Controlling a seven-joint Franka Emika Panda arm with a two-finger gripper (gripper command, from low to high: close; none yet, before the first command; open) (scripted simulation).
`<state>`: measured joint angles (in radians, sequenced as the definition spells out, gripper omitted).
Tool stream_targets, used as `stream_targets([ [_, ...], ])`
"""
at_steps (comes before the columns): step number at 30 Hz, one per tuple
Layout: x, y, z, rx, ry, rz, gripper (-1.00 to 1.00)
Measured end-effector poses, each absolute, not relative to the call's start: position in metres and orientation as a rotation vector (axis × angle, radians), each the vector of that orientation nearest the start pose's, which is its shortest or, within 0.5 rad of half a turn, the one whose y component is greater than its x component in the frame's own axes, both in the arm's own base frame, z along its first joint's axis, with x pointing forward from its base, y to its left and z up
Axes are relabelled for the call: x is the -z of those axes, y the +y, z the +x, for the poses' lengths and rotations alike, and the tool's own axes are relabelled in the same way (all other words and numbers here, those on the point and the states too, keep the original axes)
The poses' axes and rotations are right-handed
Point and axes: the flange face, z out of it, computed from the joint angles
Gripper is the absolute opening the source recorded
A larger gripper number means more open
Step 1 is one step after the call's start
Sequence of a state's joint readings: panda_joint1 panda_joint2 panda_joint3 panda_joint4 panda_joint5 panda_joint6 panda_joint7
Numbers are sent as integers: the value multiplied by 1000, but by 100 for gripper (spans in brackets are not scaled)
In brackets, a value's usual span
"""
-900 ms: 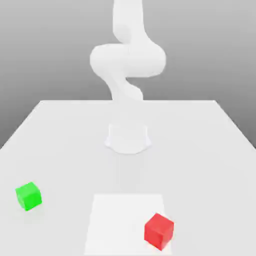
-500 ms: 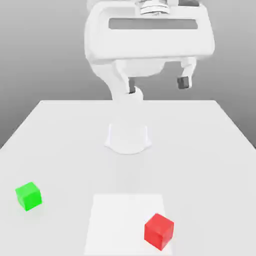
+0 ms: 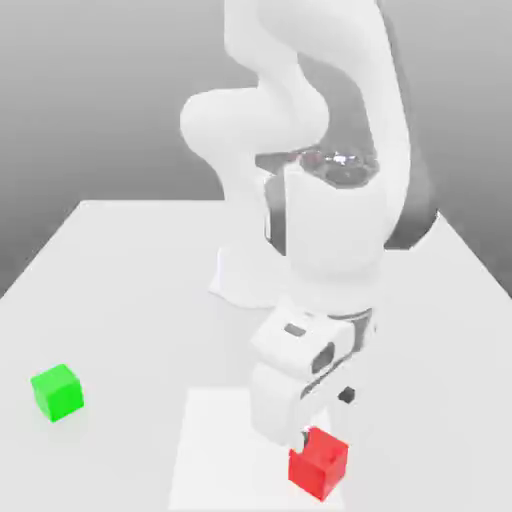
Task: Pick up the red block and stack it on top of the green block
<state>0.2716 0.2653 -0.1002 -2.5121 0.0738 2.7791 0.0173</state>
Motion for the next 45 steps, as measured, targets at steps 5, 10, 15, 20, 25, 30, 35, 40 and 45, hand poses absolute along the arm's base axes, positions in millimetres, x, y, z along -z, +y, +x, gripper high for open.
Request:
stream_targets([
  [5,-148,73,457,0,-141,-3139,-100],
  [10,-148,73,457,-2,-142,-3139,-100],
  [15,-202,72,457,-2,-136,-3139,-100],
  [20,-217,1,456,-3,213,-3134,-100],
  [25,-225,-81,442,-3,617,-3079,-100],
  [30,-233,-164,411,-2,1034,-2965,-100],
  [35,-240,-234,367,-1,1417,-2802,-100],
  [40,-241,-292,314,0,1757,-2603,-100],
  [45,-191,-285,321,0,1737,-2616,-100],
])
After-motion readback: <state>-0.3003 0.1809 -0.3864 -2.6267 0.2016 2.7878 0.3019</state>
